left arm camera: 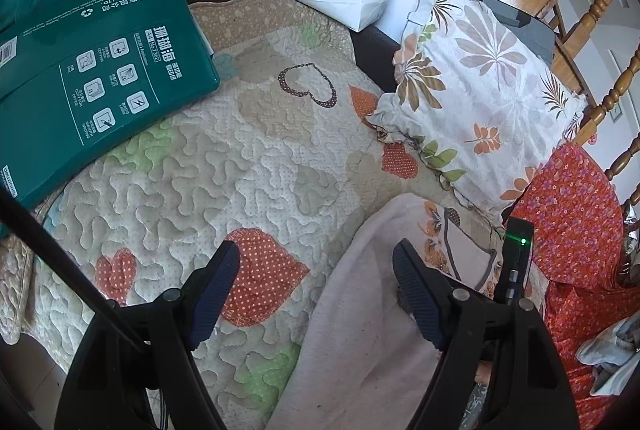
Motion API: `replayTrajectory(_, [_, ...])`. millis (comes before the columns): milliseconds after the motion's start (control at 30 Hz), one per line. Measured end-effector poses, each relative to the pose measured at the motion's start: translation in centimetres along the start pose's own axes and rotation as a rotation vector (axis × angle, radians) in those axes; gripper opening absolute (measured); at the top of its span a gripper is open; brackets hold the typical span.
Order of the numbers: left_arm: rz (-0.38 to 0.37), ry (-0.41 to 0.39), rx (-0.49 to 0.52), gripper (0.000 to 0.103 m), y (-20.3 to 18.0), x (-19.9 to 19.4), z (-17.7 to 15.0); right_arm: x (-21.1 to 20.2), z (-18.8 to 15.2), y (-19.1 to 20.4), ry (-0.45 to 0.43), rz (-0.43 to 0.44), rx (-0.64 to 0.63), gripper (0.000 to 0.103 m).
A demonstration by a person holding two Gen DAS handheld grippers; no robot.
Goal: Fold small clothes
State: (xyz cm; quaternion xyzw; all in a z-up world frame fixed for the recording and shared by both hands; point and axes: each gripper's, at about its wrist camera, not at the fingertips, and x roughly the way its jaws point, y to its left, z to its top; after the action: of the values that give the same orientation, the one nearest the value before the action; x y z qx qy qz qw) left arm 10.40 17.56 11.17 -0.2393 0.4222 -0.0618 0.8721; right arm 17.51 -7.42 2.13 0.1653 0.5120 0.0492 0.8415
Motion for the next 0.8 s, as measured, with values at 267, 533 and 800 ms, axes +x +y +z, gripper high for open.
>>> replayTrajectory(267, [0.013, -0.049, -0.116, 0.078, 4.0, -1.6, 2.0, -4.6, -3.9, 1.6, -0.029, 0.105, -0.106, 0.021])
replayTrajectory(533, [0.061, -0.094, -0.266, 0.080, 9.0, -2.9, 2.7, -7.8, -17.0, 4.9, 0.122, 0.283, -0.347, 0.031])
replayTrajectory(800, [0.067, -0.083, -0.256, 0.080, 9.1, -2.7, 2.4, -8.6, -26.8, 8.4, 0.149, 0.248, -0.623, 0.052])
